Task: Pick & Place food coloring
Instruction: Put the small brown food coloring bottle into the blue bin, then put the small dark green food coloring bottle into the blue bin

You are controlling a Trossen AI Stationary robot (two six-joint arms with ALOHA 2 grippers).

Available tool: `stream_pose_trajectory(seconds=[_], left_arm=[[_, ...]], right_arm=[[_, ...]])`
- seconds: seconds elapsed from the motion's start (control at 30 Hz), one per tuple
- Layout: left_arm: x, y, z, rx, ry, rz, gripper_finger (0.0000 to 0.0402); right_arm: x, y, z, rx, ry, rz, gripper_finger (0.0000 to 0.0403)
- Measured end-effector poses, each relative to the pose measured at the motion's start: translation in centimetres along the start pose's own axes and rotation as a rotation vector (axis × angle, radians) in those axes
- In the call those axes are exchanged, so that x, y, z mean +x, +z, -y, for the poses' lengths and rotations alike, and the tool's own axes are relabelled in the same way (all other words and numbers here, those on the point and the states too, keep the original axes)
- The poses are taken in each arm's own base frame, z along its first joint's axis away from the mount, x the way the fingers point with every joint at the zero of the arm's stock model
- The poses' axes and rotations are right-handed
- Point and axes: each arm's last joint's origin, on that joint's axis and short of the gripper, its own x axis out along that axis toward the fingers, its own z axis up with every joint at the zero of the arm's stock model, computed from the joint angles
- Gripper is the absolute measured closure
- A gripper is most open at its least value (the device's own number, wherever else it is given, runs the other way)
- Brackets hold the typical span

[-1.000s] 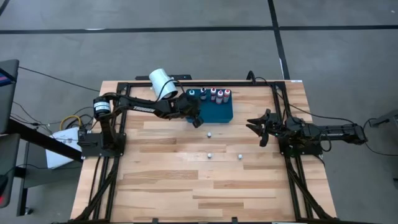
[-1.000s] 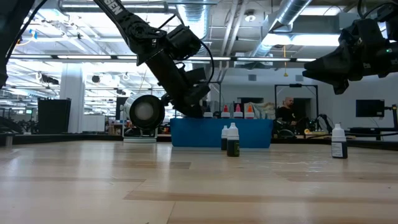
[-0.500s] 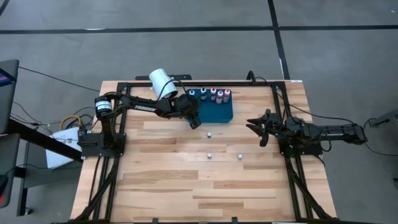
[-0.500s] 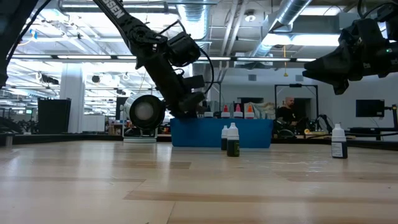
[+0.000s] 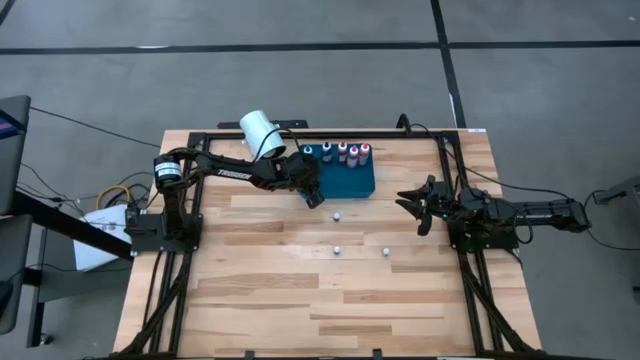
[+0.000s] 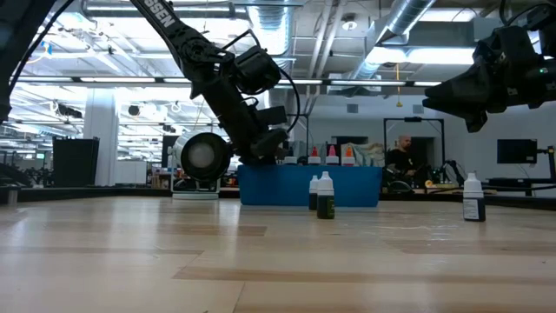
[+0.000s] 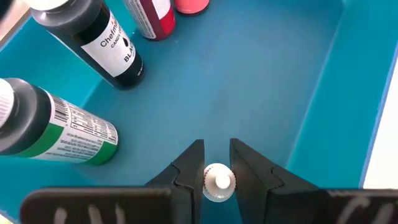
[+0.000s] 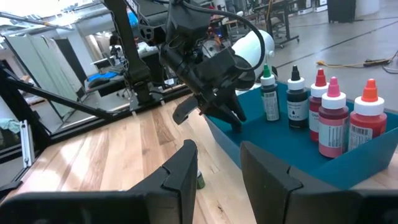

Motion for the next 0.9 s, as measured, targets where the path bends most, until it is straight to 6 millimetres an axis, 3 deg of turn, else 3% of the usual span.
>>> stream_pose_trajectory(seconds=[0.2,0.57,0.73,0.9], left_arm=[[0.0,0.0,0.0,0.003,0.000,0.002,0.0334],[-0.2,0.2,0.0,-0.006,-0.002,0.017,0.0250],[-2.2,1.5,-0.5,0.003,-0.003,0.077,0.0242],[-5.8,3.4,-1.2,0.000,0.004,0.188,0.0243]], right_arm=[[0.0,0.0,0.0,-0.002,0.000,0.000,0.0292],[0.0,0.0,0.0,-0.001,0.000,0.000,0.0292],[0.0,0.0,0.0,-0.001,0.000,0.000,0.0292],[0.0,0.0,0.0,-0.001,0.000,0.000,0.0292]])
